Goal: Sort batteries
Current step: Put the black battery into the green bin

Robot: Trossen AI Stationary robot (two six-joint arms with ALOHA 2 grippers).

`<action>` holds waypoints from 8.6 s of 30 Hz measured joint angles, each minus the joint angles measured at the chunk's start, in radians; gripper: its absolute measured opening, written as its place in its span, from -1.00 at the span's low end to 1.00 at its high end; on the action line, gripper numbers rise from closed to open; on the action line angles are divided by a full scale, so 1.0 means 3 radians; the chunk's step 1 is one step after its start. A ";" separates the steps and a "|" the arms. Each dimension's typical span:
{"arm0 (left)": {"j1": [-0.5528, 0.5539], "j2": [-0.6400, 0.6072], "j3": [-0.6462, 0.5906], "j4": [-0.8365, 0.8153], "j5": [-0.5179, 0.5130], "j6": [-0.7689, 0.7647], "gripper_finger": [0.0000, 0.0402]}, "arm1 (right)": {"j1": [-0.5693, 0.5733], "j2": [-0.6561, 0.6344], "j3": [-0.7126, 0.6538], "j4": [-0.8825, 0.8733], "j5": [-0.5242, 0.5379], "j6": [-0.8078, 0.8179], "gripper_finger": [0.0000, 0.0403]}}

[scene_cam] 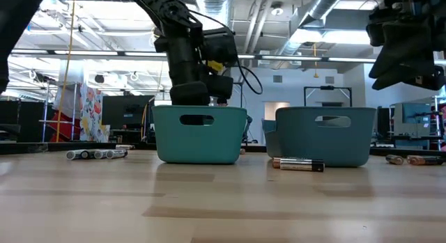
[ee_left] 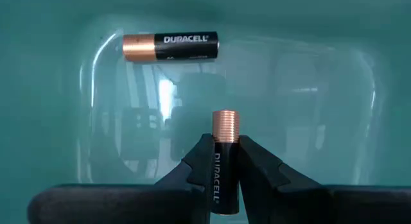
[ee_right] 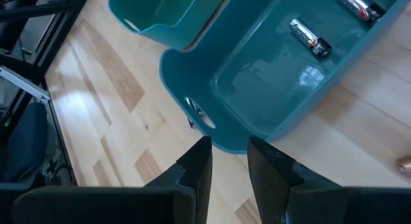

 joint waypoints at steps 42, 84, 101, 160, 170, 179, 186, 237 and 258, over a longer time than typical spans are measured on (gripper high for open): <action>0.0022 0.0003 0.1247 -0.1123 -0.0034 -0.0197 -0.43 | -0.0029 0.0000 0.0000 0.0041 0.0002 -0.0206 -0.42; -0.1111 -0.2311 -0.1419 0.0620 -0.0964 -0.3397 -0.43 | -0.2284 0.0084 0.1118 -0.3115 -0.0973 -0.2247 -0.41; -0.1156 -0.2282 -0.1420 0.0645 -0.0963 -0.3376 -0.43 | -0.2914 0.0478 0.0736 -0.2445 -0.1260 -0.2830 0.02; 0.0269 -0.3653 -0.1419 -0.0378 -0.0694 -0.0941 -0.43 | -0.3325 0.5263 0.5783 -0.2215 -0.1492 -0.3499 -0.18; 0.0559 -0.3842 -0.1419 -0.0603 -0.0608 -0.0756 -0.43 | -0.3460 0.5484 0.5941 -0.2319 -0.1500 -0.3311 -0.18; 0.0681 -0.3843 -0.1419 -0.0580 -0.0606 -0.0693 -0.43 | -0.3560 0.5574 0.5928 -0.2439 -0.1698 -0.3411 -0.23; 0.0742 -0.3843 -0.1419 -0.0583 -0.0516 -0.0692 -0.43 | -0.3538 0.5747 0.5934 -0.2522 -0.1737 -0.3512 -0.39; 0.0741 -0.3839 -0.1419 -0.0571 -0.0505 -0.0772 -0.43 | -0.3558 0.5450 0.5931 -0.2882 -0.1714 -0.3269 -0.48; 0.0745 -0.3838 -0.1419 -0.0580 -0.0506 -0.0606 -0.43 | -0.3642 0.5473 0.5336 -0.2595 -0.1786 -0.2924 -0.12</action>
